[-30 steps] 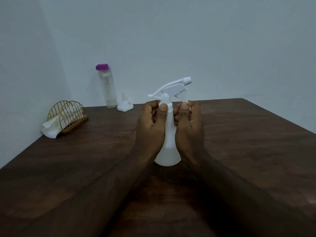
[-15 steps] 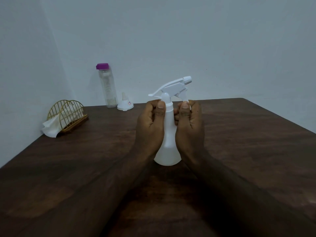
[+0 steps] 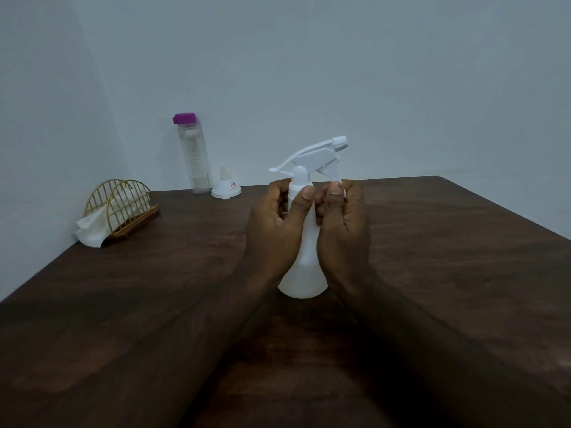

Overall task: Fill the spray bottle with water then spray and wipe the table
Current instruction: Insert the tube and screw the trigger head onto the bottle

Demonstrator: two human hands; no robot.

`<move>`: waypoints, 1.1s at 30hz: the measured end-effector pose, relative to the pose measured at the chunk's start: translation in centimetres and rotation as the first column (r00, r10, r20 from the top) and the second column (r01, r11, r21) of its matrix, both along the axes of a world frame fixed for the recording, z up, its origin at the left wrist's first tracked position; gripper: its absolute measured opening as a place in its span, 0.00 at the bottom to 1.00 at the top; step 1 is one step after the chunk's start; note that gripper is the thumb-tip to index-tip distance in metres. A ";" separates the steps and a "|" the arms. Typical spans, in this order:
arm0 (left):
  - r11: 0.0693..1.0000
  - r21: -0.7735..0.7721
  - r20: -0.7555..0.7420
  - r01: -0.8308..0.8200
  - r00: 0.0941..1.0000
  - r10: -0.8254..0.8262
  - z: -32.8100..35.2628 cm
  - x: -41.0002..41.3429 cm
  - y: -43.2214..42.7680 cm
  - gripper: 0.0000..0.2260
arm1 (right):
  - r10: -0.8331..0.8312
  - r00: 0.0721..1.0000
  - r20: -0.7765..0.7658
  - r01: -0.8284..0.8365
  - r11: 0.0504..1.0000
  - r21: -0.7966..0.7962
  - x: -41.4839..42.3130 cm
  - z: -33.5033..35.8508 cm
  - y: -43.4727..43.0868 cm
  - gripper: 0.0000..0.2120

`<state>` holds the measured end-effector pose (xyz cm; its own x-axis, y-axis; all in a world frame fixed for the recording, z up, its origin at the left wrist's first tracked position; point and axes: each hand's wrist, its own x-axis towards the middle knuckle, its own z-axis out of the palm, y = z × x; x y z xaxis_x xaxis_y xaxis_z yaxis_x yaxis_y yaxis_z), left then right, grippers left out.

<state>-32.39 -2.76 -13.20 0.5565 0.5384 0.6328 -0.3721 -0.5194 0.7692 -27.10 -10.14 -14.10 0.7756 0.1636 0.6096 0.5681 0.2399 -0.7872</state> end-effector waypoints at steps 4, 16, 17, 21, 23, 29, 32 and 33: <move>0.994 -0.057 -0.005 0.094 0.995 -0.095 0.0 0.1 0.4 0.10 | -0.002 1.000 0.007 0.002 1.000 0.011 -0.2 0.0 0.0 0.10; 0.999 -0.034 0.074 -0.016 0.997 0.018 -0.7 0.1 -0.1 0.14 | 0.045 0.999 -0.009 -0.046 0.999 -0.023 0.3 -0.1 0.2 0.09; 0.998 -0.049 0.071 -0.045 0.996 0.048 -0.7 0.0 -0.1 0.12 | 0.040 0.999 -0.020 -0.041 0.999 -0.024 0.4 -0.2 0.2 0.09; 0.978 -0.156 0.059 -0.137 0.987 0.148 -0.7 -0.3 -0.1 0.09 | 0.058 0.992 -0.115 -0.060 0.998 -0.018 0.6 -0.6 0.2 0.13; 0.969 -0.194 0.049 -0.157 0.984 0.169 -0.6 -0.2 0.1 0.08 | 0.033 0.994 -0.107 -0.029 0.999 0.039 0.3 -0.6 0.3 0.17; 0.955 -0.253 0.050 -0.158 0.983 0.175 -0.6 -0.1 0.6 0.12 | -0.257 0.941 0.219 0.201 0.947 0.249 0.0 0.9 -0.8 0.08; 0.953 -0.262 0.055 -0.155 0.983 0.175 -0.3 -0.4 0.4 0.19 | -0.189 0.915 0.356 0.134 0.975 0.175 -1.2 0.8 -1.2 0.15; 0.954 -0.264 0.057 -0.146 0.984 0.166 -0.3 -0.5 0.5 0.21 | -0.176 0.906 0.384 0.127 0.980 0.152 -1.5 0.6 -1.2 0.18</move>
<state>-32.93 -2.30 -13.48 0.4075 0.7648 0.4991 -0.3660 -0.3639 0.8565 -28.62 -11.31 -13.47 0.4783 -0.0305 0.8776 0.8624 0.2048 -0.4629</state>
